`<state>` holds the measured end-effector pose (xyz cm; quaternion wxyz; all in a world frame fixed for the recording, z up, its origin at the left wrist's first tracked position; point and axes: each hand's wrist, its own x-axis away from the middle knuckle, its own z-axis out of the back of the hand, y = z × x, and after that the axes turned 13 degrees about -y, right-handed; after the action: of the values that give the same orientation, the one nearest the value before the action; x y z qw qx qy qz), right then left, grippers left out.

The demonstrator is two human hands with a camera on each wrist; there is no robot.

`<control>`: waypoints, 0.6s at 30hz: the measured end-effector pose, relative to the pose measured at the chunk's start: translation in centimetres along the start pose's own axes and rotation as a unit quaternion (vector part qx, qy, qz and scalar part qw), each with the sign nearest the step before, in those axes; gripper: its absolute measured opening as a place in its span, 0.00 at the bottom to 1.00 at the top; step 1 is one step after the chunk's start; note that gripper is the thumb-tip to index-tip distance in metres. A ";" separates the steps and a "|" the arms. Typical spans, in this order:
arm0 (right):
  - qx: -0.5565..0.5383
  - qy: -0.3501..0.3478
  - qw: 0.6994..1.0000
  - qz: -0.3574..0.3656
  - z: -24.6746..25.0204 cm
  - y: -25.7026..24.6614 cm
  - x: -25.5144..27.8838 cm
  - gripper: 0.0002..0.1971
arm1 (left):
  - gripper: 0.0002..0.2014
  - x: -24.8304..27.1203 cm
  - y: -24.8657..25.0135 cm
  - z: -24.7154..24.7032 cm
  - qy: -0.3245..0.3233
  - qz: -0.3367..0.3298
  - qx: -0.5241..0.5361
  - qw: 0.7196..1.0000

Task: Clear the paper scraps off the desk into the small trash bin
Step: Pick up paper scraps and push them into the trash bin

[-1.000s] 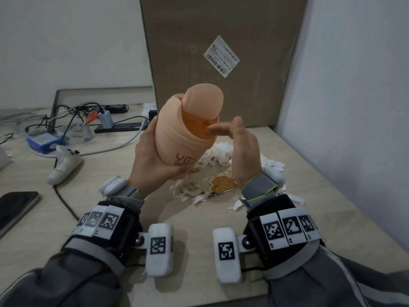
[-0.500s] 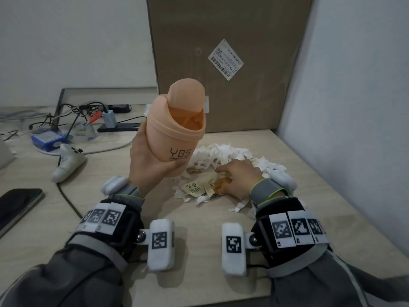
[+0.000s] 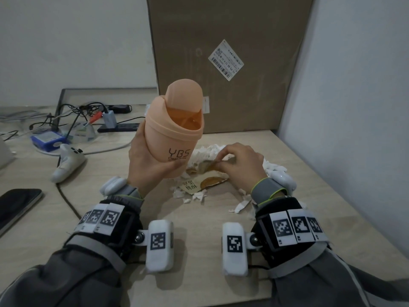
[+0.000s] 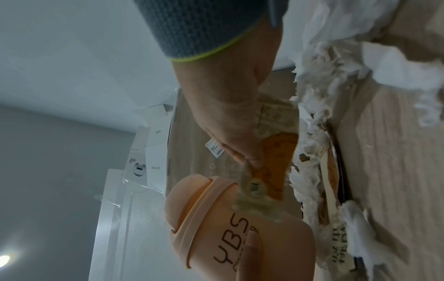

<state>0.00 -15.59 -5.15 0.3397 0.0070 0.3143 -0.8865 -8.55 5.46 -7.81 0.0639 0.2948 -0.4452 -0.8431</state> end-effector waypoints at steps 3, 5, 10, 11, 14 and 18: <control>-0.124 0.087 0.988 0.030 0.1 -0.1 0.1 0.08 | 0.67 -0.1 -0.1 0.1 0.012 0.003 0.000 1.000; -0.159 0.116 0.980 0.035 0.1 0.0 0.2 0.11 | 0.67 -0.1 -0.2 0.1 0.018 0.003 -0.004 1.000; -0.143 0.138 0.980 0.024 0.2 0.3 0.1 0.02 | 0.67 -0.1 -0.1 0.0 0.022 0.006 0.003 1.000; -0.126 0.133 0.983 0.021 0.2 0.3 0.1 0.03 | 0.68 0.0 0.0 0.0 0.021 0.006 0.003 1.000; -0.086 0.151 0.985 0.009 0.4 0.5 0.0 0.06 | 0.69 0.0 0.1 0.0 0.014 0.008 0.001 1.000; -0.097 0.179 0.979 -0.003 0.3 0.8 -0.2 0.07 | 0.69 0.1 0.3 -0.1 0.010 0.008 0.002 1.000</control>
<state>0.72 -16.07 -5.26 0.2743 0.1318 0.4544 -0.8372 -8.65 5.20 -7.65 0.0748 0.3000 -0.4482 -0.8388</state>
